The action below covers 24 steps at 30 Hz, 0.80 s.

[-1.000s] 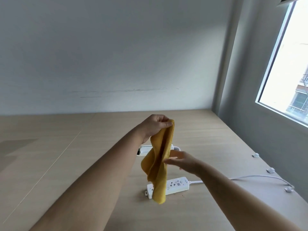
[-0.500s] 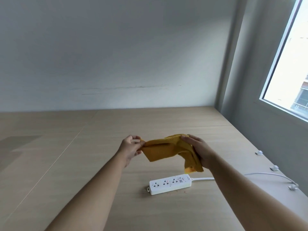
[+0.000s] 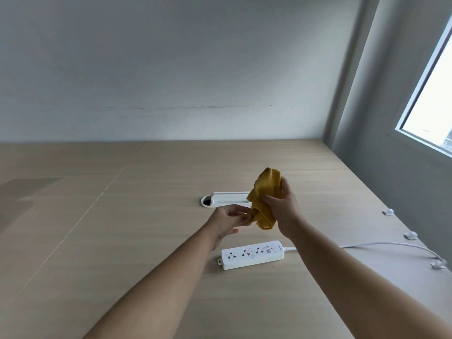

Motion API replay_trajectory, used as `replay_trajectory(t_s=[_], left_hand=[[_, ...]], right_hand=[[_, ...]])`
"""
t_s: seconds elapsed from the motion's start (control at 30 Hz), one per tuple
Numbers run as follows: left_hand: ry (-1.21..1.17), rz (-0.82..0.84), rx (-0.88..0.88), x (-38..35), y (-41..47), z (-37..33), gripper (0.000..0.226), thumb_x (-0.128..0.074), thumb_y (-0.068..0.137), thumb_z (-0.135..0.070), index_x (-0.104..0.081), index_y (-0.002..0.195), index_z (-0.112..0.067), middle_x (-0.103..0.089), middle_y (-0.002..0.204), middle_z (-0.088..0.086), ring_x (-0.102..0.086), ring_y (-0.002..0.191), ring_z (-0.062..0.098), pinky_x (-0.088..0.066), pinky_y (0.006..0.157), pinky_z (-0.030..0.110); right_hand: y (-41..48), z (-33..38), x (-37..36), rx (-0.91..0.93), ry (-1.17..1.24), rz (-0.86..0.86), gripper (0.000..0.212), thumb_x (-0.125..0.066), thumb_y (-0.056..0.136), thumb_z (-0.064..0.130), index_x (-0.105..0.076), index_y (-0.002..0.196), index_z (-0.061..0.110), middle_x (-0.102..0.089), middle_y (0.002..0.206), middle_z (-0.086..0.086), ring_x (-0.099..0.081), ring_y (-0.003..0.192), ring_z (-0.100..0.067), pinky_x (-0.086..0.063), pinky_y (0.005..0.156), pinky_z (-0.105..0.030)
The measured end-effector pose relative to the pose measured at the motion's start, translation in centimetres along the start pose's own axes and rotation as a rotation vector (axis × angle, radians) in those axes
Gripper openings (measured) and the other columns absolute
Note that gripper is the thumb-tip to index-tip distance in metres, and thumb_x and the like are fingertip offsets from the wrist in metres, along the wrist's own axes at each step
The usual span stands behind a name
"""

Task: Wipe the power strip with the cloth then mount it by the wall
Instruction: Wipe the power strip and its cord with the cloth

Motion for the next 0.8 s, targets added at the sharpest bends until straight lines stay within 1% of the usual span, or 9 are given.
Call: replay_trajectory(t_s=[0.03, 0.1, 0.2, 0.27, 0.33, 0.43, 0.5, 0.7, 0.8], left_hand=[[0.038, -0.001, 0.014, 0.4, 0.3, 0.6, 0.008, -0.073, 0.08, -0.024, -0.069, 0.088, -0.026, -0.073, 0.088, -0.006, -0.07, 0.084, 0.007, -0.045, 0.079, 0.029], [0.149, -0.039, 0.038, 1.7, 0.8, 1.9, 0.007, -0.072, 0.081, -0.027, -0.067, 0.086, -0.025, -0.073, 0.085, -0.006, -0.069, 0.077, 0.005, -0.044, 0.075, 0.028], [0.401, -0.164, 0.087, 4.5, 1.8, 4.7, 0.007, -0.068, 0.081, -0.024, -0.066, 0.087, -0.022, -0.068, 0.089, -0.001, -0.063, 0.077, 0.011, -0.043, 0.07, 0.023], [0.544, -0.188, 0.149, 5.8, 2.1, 7.0, 0.02, -0.068, 0.079, -0.025, -0.063, 0.099, -0.02, -0.062, 0.097, -0.001, -0.059, 0.085, 0.014, -0.043, 0.071, 0.022], [0.688, -0.147, 0.198, 6.2, 2.4, 9.4, 0.042, -0.07, 0.077, -0.028, -0.056, 0.116, -0.021, -0.055, 0.113, 0.0, -0.055, 0.099, 0.016, -0.044, 0.08, 0.024], [0.89, -0.059, 0.199, 5.5, 2.7, 12.1, 0.07, -0.076, 0.071, -0.033, -0.043, 0.131, -0.022, -0.043, 0.135, 0.001, -0.046, 0.123, 0.018, -0.04, 0.099, 0.031], [0.921, -0.032, 0.195, 4.9, 3.2, 13.7, 0.077, -0.079, 0.066, -0.035, -0.042, 0.132, -0.021, -0.043, 0.136, -0.001, -0.043, 0.126, 0.019, -0.04, 0.102, 0.034], [0.892, -0.193, 0.147, 5.0, 4.1, 14.4, 0.057, -0.078, 0.063, -0.035, -0.055, 0.115, -0.028, -0.061, 0.119, -0.008, -0.057, 0.108, 0.018, -0.047, 0.086, 0.033], [0.862, -0.204, 0.147, 5.5, 4.4, 14.3, 0.048, -0.08, 0.059, -0.036, -0.06, 0.102, -0.029, -0.067, 0.108, -0.009, -0.061, 0.099, 0.017, -0.047, 0.078, 0.03]], right_hand=[[0.4, -0.4, 0.3, 0.004, -0.114, -0.013, 0.059, -0.054, 0.072, -0.009, -0.056, 0.104, 0.04, -0.064, 0.092, -0.006, -0.067, 0.069, -0.017, -0.058, 0.054, -0.032], [1.2, -1.4, 0.6, 0.016, -0.384, -0.008, 0.067, -0.049, 0.07, -0.011, -0.053, 0.121, 0.032, -0.055, 0.104, -0.008, -0.064, 0.078, -0.026, -0.055, 0.055, -0.032], [1.3, -3.1, -0.4, 0.169, -0.777, 0.087, 0.064, -0.055, 0.074, -0.004, -0.052, 0.127, 0.031, -0.046, 0.112, -0.002, -0.058, 0.087, -0.027, -0.057, 0.061, -0.039], [0.6, -5.2, -1.9, 0.27, -1.074, 0.21, 0.062, -0.054, 0.076, -0.001, -0.051, 0.127, 0.035, -0.047, 0.118, -0.003, -0.053, 0.098, -0.029, -0.054, 0.068, -0.042], [-0.1, -8.1, -3.0, 0.307, -1.271, 0.319, 0.066, -0.053, 0.075, -0.002, -0.05, 0.127, 0.038, -0.049, 0.121, -0.003, -0.049, 0.104, -0.028, -0.05, 0.064, -0.037], [-1.0, -11.2, -4.1, 0.32, -1.386, 0.423, 0.066, -0.052, 0.076, -0.002, -0.049, 0.127, 0.04, -0.048, 0.121, -0.002, -0.048, 0.103, -0.026, -0.041, 0.056, -0.031], [-0.9, -12.8, -4.7, 0.318, -1.406, 0.467, 0.065, -0.051, 0.076, -0.002, -0.049, 0.127, 0.039, -0.048, 0.122, -0.002, -0.047, 0.103, -0.026, -0.041, 0.057, -0.032], [-0.5, -14.2, -6.8, 0.385, -1.399, 0.513, 0.065, -0.051, 0.075, -0.003, -0.051, 0.126, 0.037, -0.049, 0.123, -0.004, -0.048, 0.1, -0.029, -0.039, 0.061, -0.032], [-1.1, -14.9, -8.7, 0.363, -1.415, 0.659, 0.065, -0.05, 0.075, -0.001, -0.05, 0.124, 0.042, -0.049, 0.119, -0.001, -0.047, 0.101, -0.027, -0.036, 0.06, -0.032]])
Point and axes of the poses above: each hand's wrist, its own y-axis towards the middle knuckle, its own x-axis out of the back of the hand, z = x × y, the point moved 10 cm from there along y, towards the middle knuckle
